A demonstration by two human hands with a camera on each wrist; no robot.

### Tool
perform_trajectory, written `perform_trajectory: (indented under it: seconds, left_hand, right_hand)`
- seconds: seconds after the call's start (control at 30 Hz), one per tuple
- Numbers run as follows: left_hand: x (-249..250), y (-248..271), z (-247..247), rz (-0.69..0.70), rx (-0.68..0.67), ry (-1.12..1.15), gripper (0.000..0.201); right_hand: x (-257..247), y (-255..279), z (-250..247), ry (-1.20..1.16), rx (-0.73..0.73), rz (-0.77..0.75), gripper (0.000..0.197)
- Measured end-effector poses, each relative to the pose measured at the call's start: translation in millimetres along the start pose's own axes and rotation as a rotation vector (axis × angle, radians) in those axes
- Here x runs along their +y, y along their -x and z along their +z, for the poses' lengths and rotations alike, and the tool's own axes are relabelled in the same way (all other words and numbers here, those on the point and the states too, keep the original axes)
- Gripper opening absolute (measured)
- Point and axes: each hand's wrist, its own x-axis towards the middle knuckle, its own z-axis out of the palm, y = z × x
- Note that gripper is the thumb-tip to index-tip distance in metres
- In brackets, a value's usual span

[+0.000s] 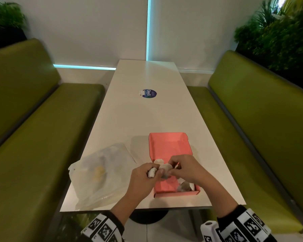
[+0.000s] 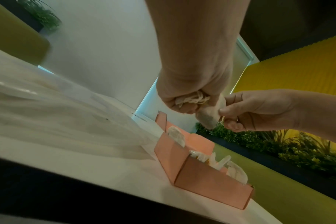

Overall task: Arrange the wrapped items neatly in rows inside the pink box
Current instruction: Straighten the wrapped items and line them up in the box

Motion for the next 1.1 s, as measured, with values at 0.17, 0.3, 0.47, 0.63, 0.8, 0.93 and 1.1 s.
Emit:
perform_trajectory:
  seconds: [0.17,0.3,0.47,0.63,0.8,0.93,1.1]
  left_hand:
    - [-21.9,2.0,-6.0,-0.22,0.047,-0.175,0.029]
    - [-29.0,7.0,-2.6,-0.269,-0.104,-0.244,0.05]
    - [-29.6,9.8,2.3,-0.274,-0.173,-0.329,0.059]
    - [-26.8,10.8,1.6,-0.309,-0.158,-0.336,0.06]
    - [-25.7,11.1,2.2,-0.342,-0.148,-0.349,0.059]
    - [-25.7,10.7,2.5,-0.353,-0.146,-0.377,0.056]
    - [-25.1,10.8,4.2,-0.365,-0.141,-0.389,0.05]
  right_hand:
    - [16.4,-11.0,25.5,0.095,0.008,0.143,0.011]
    - [18.5,-17.1,42.7,0.061,-0.037,0.164,0.019]
    - [14.1,-26.9,59.1,0.072,-0.014,0.197,0.011]
    - [15.0,-31.6,72.9,0.01,0.169,0.231,0.01]
    - [21.5,-27.9,75.6,0.087,0.201,0.216,0.011]
    - [24.0,-20.4,74.4,0.179,0.13,0.185,0.03]
    - [17.6,-10.8,69.7,0.227,0.029,0.018,0.027]
